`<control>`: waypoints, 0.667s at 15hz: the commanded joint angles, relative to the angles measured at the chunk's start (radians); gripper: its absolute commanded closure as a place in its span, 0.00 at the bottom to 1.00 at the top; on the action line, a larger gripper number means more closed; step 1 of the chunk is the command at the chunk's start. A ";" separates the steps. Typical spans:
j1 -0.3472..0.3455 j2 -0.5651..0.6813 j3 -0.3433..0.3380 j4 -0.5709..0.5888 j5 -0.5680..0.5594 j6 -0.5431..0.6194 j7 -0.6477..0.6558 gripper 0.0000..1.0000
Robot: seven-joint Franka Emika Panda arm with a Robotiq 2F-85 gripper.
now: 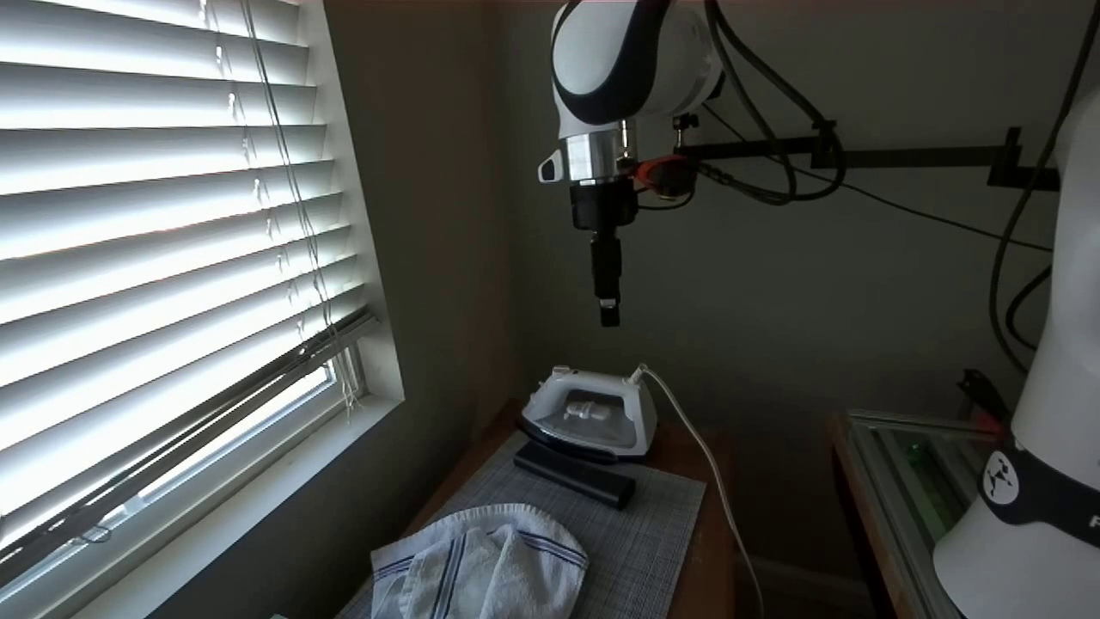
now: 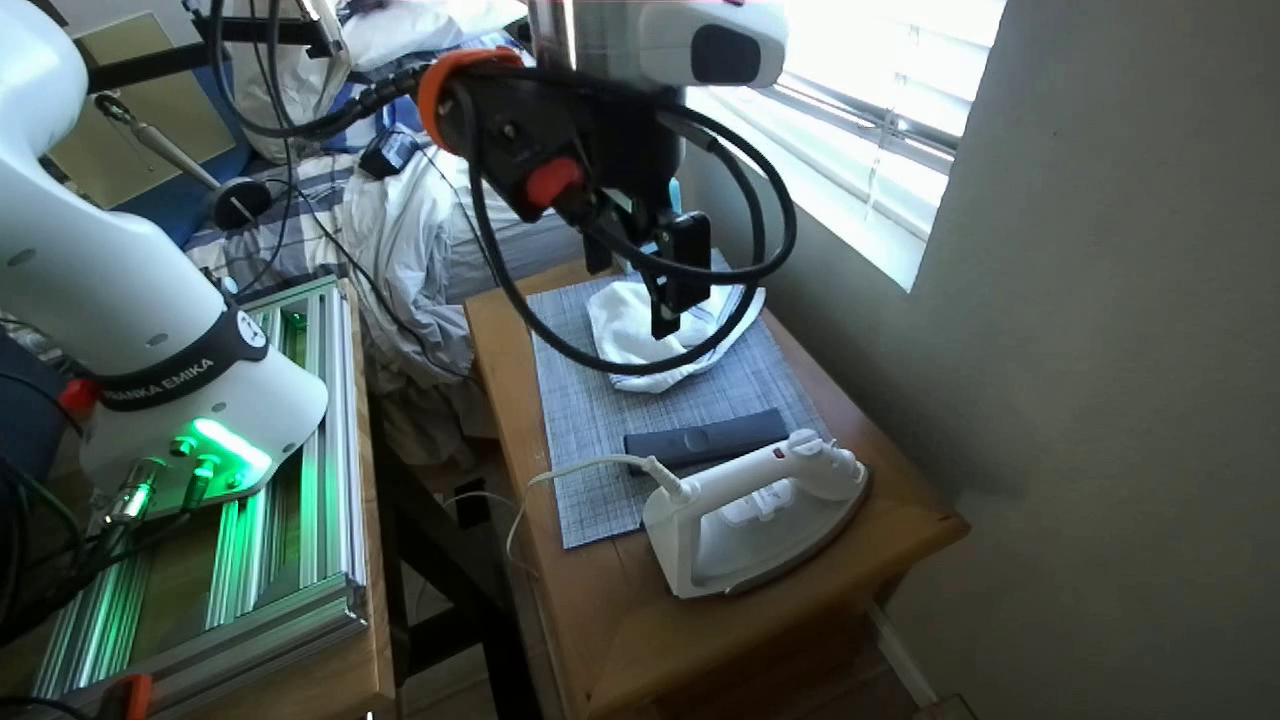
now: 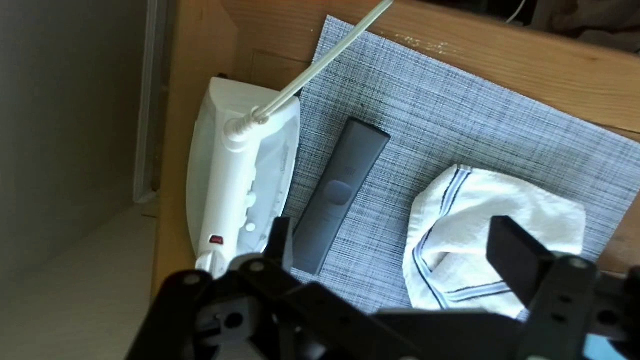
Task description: Put the blue box on the white towel
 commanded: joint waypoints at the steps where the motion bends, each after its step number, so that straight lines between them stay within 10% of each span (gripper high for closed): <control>1: 0.012 0.025 0.067 0.029 0.021 -0.059 -0.064 0.00; 10: 0.070 0.053 0.168 0.041 0.069 -0.067 -0.038 0.00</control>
